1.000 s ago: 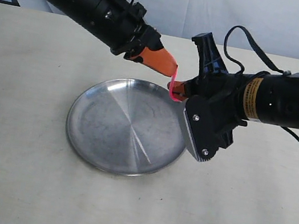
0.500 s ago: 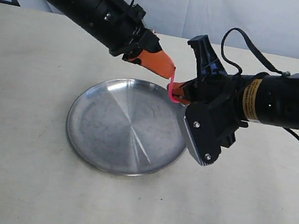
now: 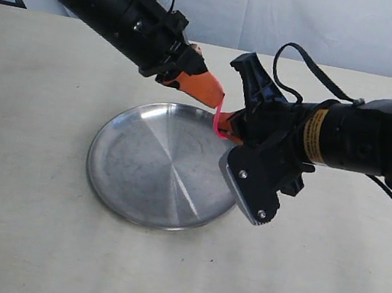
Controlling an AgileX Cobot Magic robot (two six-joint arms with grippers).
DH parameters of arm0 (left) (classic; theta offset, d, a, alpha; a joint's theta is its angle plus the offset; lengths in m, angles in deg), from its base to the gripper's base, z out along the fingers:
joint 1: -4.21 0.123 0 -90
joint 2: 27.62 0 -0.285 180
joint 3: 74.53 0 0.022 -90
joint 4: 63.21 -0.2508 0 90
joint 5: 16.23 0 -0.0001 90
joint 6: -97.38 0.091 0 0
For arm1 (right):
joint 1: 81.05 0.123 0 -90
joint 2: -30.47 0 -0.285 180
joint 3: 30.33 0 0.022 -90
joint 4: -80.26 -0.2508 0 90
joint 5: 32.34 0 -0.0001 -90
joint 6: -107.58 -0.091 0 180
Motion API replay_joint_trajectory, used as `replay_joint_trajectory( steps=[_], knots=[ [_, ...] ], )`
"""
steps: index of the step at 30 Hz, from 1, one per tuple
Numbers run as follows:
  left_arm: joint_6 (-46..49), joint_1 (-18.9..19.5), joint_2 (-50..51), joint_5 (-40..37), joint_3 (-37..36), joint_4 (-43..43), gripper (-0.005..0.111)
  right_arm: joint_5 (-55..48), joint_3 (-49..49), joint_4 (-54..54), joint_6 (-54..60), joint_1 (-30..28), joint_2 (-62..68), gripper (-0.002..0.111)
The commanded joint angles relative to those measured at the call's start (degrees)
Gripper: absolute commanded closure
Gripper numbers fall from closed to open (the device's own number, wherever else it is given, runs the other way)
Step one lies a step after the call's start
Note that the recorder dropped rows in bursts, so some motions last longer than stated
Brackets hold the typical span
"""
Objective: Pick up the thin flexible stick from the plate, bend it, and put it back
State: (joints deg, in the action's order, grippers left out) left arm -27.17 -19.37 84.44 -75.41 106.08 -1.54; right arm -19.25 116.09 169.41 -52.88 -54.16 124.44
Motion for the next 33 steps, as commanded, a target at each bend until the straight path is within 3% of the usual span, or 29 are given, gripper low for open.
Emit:
replay_joint_trajectory(
  steps=[1, 33],
  knots=[
    [0.05, 0.00, -0.32, 8.07, 1.35, 16.16, 0.107, 9.37, -1.00, 3.34, 1.47, 1.75, 0.39, 0.109],
    [-6.69, 0.00, -0.32, 8.07, 1.35, 16.16, 0.107, 9.74, -1.00, 6.93, 2.70, 1.75, 0.39, 0.109]
  ],
)
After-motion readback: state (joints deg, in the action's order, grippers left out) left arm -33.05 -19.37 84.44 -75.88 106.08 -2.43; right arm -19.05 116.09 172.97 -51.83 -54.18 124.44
